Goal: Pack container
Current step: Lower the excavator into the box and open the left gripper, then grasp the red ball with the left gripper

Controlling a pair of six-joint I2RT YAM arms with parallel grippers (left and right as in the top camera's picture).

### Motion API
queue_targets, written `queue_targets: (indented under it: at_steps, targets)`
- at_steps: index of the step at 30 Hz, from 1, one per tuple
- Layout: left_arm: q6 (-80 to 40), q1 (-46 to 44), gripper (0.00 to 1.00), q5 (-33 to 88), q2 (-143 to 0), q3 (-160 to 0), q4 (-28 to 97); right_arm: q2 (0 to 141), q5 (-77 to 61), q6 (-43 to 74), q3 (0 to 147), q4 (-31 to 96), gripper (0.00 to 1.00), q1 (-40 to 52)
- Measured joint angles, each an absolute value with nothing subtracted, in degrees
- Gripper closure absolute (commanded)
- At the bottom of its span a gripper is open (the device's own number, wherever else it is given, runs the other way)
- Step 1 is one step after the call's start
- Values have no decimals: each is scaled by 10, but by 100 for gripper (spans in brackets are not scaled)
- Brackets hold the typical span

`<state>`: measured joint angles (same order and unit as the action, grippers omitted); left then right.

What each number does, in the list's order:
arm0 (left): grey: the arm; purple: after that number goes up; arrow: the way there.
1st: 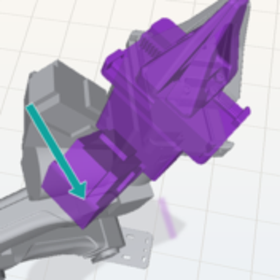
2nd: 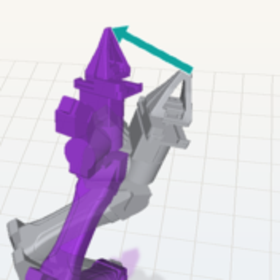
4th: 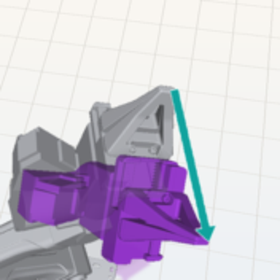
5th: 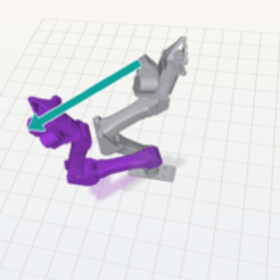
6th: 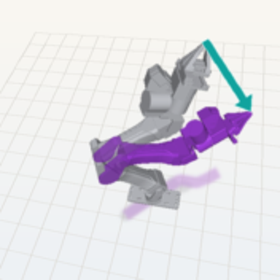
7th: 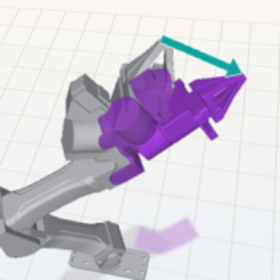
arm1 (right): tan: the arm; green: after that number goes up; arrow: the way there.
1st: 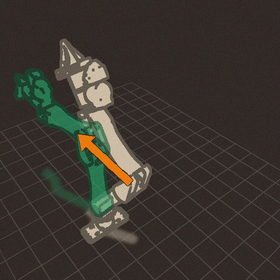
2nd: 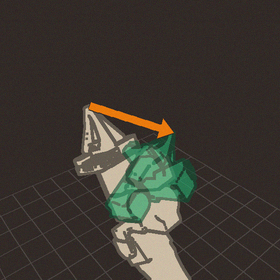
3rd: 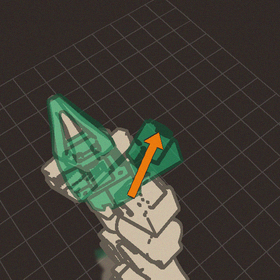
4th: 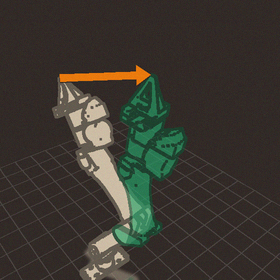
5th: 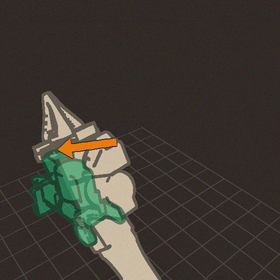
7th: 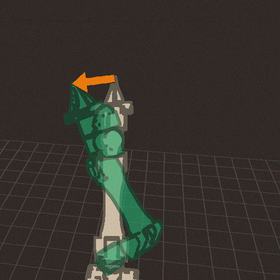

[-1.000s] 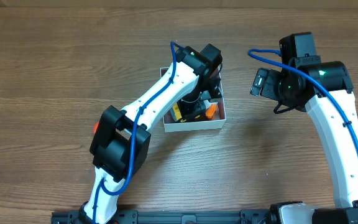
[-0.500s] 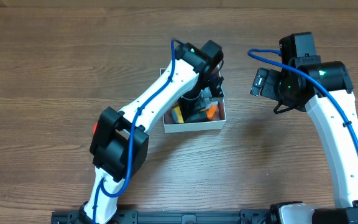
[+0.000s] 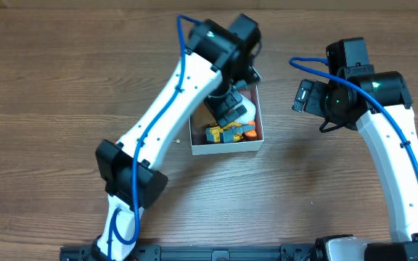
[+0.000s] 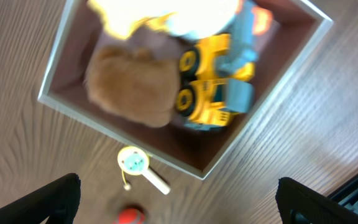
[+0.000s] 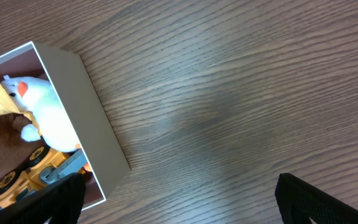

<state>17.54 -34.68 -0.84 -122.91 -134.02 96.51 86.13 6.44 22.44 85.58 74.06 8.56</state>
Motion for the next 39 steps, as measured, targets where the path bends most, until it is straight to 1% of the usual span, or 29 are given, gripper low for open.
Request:
queue_targets:
  at_steps: [3,7,13,16,18,20,23,27,29,37,39]
  targets:
    - [118,-304,0,-2,-1228,-1340,966,861,64,224,856,743,0,86]
    - [72,-221,0,17,-1196,-1322,964,861,65,225,856,755,0,86]
    - [43,-95,0,26,-1011,-1207,963,861,64,224,855,761,1,86]
    - [41,-46,0,36,-915,-1131,951,861,64,224,855,761,0,86]
    - [41,-22,0,49,-879,-1075,938,861,62,224,855,760,0,86]
    - [41,-6,0,59,-868,-1014,913,861,57,224,855,759,0,86]
    - [28,6,0,60,-890,-912,849,861,48,224,854,756,0,86]
    - [-22,13,0,41,-926,-766,730,861,43,224,854,750,0,86]
    - [-47,14,0,33,-932,-721,699,861,42,225,854,750,0,86]
    - [-89,16,0,1,-948,-644,598,861,42,224,854,746,0,86]
    - [-91,16,3,-10,-964,-636,578,861,40,224,854,746,0,86]
